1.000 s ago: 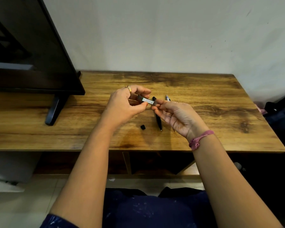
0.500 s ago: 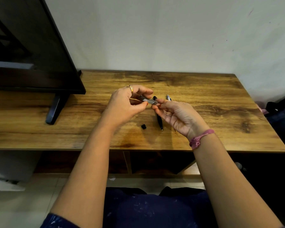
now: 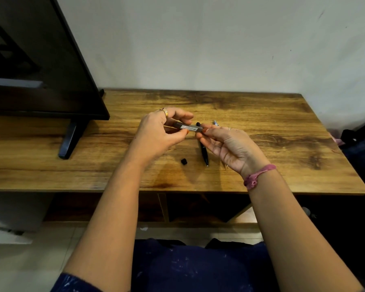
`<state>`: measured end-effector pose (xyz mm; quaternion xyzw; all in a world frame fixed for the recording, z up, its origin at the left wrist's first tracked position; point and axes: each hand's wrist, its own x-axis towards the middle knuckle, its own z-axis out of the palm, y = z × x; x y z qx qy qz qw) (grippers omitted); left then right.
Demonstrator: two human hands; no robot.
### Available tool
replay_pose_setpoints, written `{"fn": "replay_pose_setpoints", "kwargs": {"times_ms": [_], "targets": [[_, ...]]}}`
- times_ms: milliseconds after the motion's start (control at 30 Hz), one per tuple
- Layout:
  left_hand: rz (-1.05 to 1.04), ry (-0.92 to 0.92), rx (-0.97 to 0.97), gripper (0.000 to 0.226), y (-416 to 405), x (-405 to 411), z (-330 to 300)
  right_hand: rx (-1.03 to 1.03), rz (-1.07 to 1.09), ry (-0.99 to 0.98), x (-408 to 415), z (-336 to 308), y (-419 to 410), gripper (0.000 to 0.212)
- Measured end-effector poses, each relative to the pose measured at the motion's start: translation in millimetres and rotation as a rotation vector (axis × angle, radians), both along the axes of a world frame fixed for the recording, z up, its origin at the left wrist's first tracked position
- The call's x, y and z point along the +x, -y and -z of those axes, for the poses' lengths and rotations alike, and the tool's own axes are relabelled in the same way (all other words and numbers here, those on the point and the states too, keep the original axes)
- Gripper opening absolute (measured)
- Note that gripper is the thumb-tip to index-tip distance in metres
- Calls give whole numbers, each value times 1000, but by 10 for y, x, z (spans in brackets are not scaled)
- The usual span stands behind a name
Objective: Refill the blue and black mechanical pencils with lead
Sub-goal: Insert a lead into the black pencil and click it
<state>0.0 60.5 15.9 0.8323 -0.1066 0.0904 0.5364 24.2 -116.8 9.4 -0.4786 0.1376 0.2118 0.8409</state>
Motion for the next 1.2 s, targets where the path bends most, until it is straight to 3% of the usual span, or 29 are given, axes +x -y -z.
{"fn": "replay_pose_setpoints", "kwargs": {"times_ms": [300, 733, 1200], "targets": [[-53, 9, 88, 38, -1, 21, 34, -146, 90, 131, 4, 13, -54, 12], [-144, -16, 321, 32, 47, 109, 116, -504, 197, 491, -42, -30, -136, 11], [-123, -126, 262, 26, 57, 86, 90, -649, 306, 671, -18, -33, -115, 14]]}}
